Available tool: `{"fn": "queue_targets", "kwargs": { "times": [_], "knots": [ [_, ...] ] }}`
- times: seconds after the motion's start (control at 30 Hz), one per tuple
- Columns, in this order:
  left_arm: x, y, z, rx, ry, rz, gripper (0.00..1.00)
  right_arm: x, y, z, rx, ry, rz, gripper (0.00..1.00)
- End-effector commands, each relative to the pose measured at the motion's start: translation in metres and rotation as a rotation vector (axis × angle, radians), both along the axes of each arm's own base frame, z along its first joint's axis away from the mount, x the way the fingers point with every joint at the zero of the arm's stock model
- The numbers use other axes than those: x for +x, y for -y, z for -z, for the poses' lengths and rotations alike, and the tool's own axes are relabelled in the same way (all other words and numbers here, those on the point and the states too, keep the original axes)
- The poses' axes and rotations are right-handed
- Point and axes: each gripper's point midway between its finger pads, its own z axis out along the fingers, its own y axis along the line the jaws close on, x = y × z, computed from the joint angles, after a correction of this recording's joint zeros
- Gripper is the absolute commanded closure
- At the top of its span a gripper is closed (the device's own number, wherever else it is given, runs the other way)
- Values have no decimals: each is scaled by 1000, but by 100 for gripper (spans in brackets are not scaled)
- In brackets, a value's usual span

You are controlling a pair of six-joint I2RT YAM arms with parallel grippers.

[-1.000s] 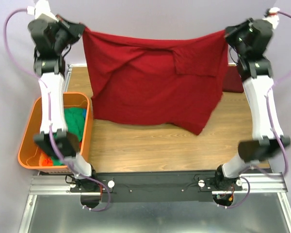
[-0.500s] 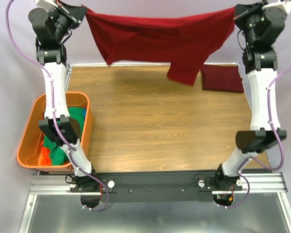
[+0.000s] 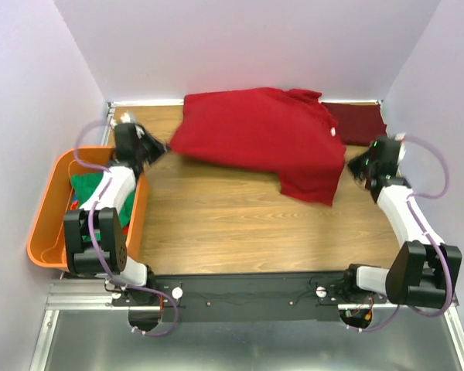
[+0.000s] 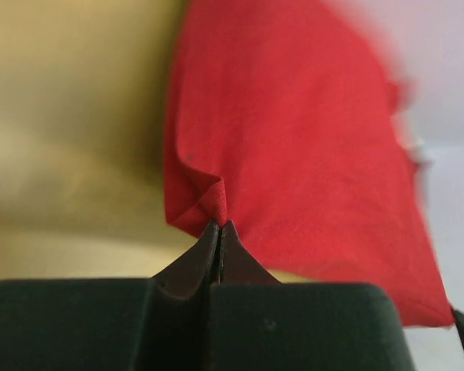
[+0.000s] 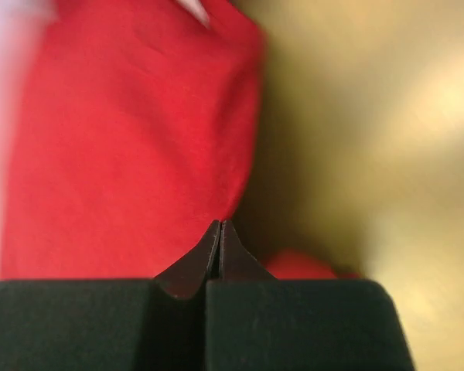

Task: Fold and stack the t-shirts
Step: Flatten the tshirt out

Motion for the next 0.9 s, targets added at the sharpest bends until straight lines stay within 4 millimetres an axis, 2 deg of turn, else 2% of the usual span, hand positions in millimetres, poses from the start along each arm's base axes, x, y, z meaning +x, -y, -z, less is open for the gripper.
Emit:
{"fn": "queue_targets", "kwargs": {
  "times": [0.0,0.03,0.07,0.1,0.13,0.17,0.2,0.3,0.33,0.43,0.5,0.63,0.77,0.87],
  "knots": [
    [-33,-7,59,93,-119,-93,100,-43,-14,83,103,-199,-44,99],
    [-40,-5,71,102,-147,-95,100,-50,-16,96,108,-233,-47,99],
    [-51,-7,91,126,-190,-115,98,-63,-17,119,114,-294,-46,99],
    [-59,2,100,138,-211,-99,93,-67,-16,127,113,-315,-45,99],
    [-64,2,106,145,-224,-103,87,-70,-16,133,112,-330,-46,99],
    [-68,-1,110,158,-230,-123,81,-72,-16,135,109,-338,-46,99],
    [-76,-3,112,165,-232,-133,69,-74,-17,136,105,-338,-57,96],
    [-84,-12,104,197,-199,-183,58,-74,-13,132,80,-323,-54,90],
    [-86,-10,102,207,-191,-184,57,-71,-10,128,66,-315,-44,84],
    [-92,-13,99,262,-206,-221,55,-64,-5,116,44,-286,-35,83],
    [-91,-21,94,305,-210,-269,55,-63,-5,114,41,-288,-40,83],
    [-108,-24,92,349,-249,-366,56,-67,-5,116,33,-294,-49,74],
    [-123,-11,85,396,-230,-443,56,-72,-5,117,21,-295,-54,63],
    [-132,-5,94,413,-271,-489,58,-73,-9,115,33,-287,-69,59]
  ]
}}
